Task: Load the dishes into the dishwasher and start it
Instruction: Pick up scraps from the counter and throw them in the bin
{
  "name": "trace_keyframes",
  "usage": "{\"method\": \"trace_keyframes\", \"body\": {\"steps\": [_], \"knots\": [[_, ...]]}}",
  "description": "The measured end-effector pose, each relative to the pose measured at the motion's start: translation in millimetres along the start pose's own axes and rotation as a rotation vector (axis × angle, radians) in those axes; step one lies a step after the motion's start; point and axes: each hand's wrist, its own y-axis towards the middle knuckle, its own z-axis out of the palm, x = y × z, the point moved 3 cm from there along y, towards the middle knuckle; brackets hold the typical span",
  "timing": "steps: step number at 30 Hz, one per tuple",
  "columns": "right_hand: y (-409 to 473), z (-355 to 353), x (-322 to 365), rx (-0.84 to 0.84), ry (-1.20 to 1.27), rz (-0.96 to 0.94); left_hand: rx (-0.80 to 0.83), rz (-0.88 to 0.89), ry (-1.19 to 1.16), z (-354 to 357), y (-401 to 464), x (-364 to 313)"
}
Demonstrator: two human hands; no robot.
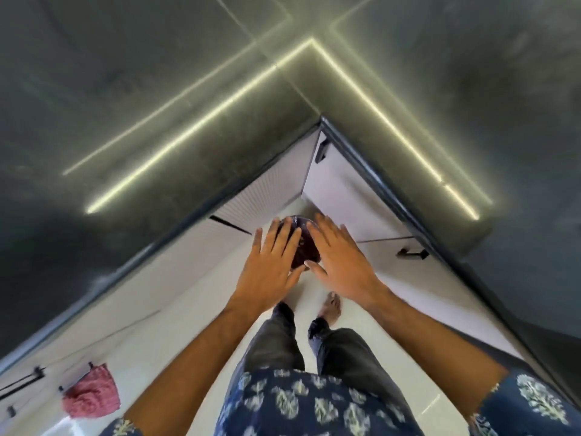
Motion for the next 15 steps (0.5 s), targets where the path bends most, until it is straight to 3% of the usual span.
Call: {"method": "trace_keyframes", "body": {"steps": [9, 15], "knots": [[0, -153, 30, -0.317, -0.104, -0.078, -0.399, 0.055, 0.072, -165, 11, 50], [84, -230, 10, -0.411, -0.082, -0.101, -0.351, -0.161, 0.077, -215, 104, 134]]}}
